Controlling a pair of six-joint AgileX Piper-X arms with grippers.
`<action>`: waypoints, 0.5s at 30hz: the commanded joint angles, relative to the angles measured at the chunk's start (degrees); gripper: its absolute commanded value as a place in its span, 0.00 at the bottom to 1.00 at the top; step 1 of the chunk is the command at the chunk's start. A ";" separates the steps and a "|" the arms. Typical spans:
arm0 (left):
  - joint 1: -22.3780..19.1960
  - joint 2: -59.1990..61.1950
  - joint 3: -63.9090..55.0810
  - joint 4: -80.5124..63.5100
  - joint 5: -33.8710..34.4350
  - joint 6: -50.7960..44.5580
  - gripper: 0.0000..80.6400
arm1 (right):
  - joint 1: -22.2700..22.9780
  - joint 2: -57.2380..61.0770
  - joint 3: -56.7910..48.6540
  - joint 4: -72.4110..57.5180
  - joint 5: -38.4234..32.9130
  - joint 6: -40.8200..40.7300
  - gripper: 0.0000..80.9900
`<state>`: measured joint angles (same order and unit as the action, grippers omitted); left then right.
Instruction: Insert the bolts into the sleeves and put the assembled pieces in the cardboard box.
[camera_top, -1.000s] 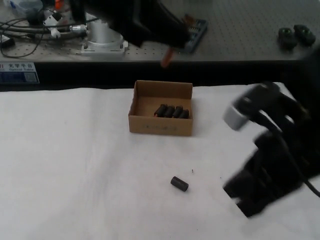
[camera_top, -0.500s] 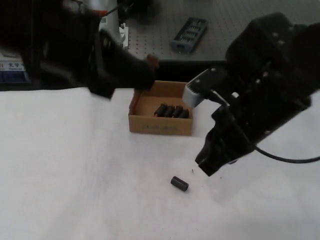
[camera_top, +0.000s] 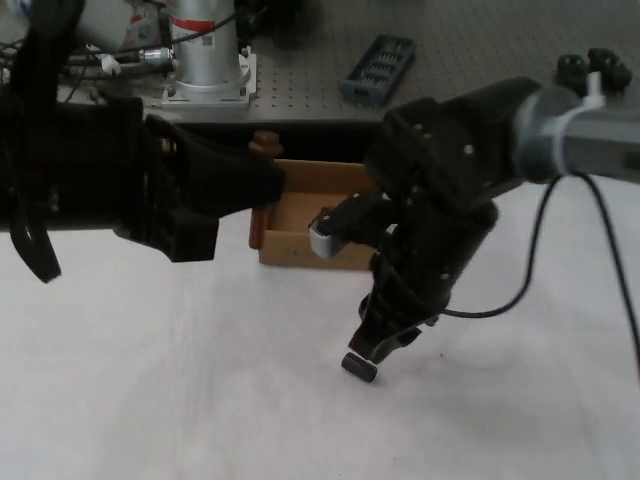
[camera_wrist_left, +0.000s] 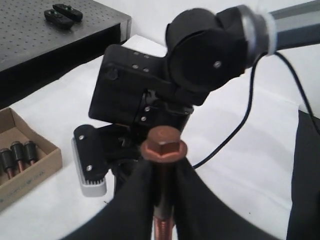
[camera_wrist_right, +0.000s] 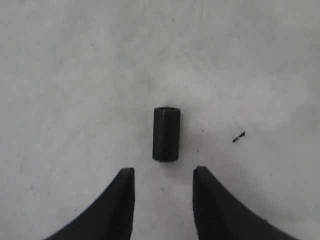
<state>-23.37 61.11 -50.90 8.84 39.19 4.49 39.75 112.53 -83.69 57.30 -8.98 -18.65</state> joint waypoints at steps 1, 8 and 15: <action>0.02 -0.62 -0.23 -1.21 -0.07 -0.92 0.01 | -0.05 1.20 -2.29 1.07 -0.54 -0.66 0.35; 0.02 -0.58 -0.23 -1.21 -0.07 -0.63 0.01 | 2.12 4.90 -7.15 3.14 3.45 -3.11 0.35; 0.02 -0.58 -0.23 -1.21 -0.07 0.23 0.01 | 3.29 8.26 -7.87 4.62 4.15 -3.11 0.35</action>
<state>-23.37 61.13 -50.90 8.82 38.98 4.49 42.82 121.36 -90.95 61.32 -4.52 -21.30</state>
